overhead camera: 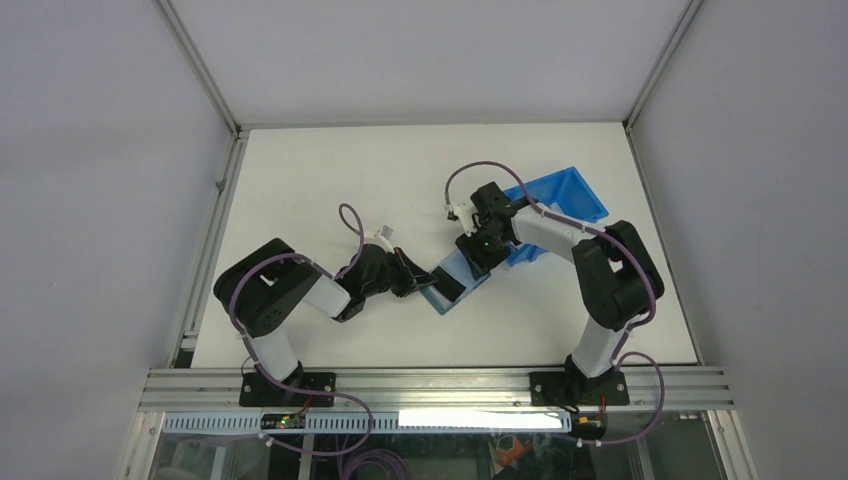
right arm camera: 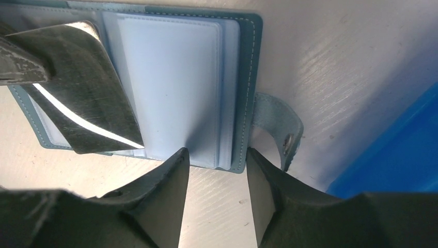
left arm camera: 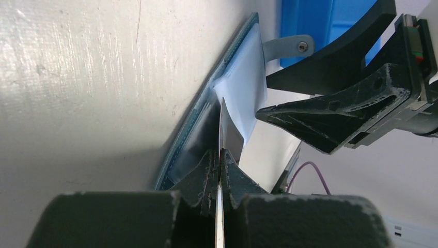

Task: Put the credit cards into the card holder
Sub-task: Insert the credit card into the card holder.

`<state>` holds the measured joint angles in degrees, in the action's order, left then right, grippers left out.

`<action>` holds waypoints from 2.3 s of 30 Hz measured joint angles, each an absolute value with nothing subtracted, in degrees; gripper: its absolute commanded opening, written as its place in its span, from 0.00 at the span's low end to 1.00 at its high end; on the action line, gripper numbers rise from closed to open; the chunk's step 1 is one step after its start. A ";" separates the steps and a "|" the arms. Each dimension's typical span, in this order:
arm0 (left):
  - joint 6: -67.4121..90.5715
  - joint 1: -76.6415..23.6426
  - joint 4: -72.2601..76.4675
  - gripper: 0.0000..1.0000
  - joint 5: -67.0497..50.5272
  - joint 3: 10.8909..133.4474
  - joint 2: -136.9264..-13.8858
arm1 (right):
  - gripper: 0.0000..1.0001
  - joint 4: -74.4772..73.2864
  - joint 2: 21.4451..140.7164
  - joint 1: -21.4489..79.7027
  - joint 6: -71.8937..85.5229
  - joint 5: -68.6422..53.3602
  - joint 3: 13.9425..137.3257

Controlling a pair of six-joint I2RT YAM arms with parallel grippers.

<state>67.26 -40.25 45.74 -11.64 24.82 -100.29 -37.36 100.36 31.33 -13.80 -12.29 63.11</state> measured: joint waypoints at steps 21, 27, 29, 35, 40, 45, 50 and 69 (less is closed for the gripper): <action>71.59 -40.03 53.78 0.00 -11.70 24.40 -105.12 | 0.43 -37.56 100.97 32.14 -13.80 -12.34 63.75; 73.28 -40.03 52.53 0.00 -12.08 24.40 -104.81 | 0.43 -37.56 100.97 32.18 -13.80 -12.36 63.75; 73.97 -40.03 52.03 0.00 -12.10 24.38 -104.62 | 0.43 -37.56 100.97 32.23 -13.80 -12.36 63.75; 75.00 -40.01 51.51 0.00 -12.14 24.38 -104.53 | 0.43 -37.54 100.97 32.25 -13.78 -12.34 63.75; 76.03 -40.01 49.95 0.00 -12.40 24.40 -103.77 | 0.43 -37.54 100.97 32.29 -13.78 -12.32 63.75; 76.88 -40.03 48.34 0.00 -12.49 24.40 -102.96 | 0.43 -37.54 100.97 32.51 -13.76 -12.21 63.75; 77.43 -40.01 47.64 0.00 -12.58 24.40 -102.69 | 0.43 -37.54 100.97 32.64 -13.76 -12.19 63.75; 77.45 -36.64 44.36 0.00 -17.85 28.25 -104.71 | 0.45 -37.56 100.97 33.21 -13.76 -12.05 63.75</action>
<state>77.45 -36.64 44.36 -17.85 28.25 -104.71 -37.56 100.97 33.21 -13.76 -12.05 63.75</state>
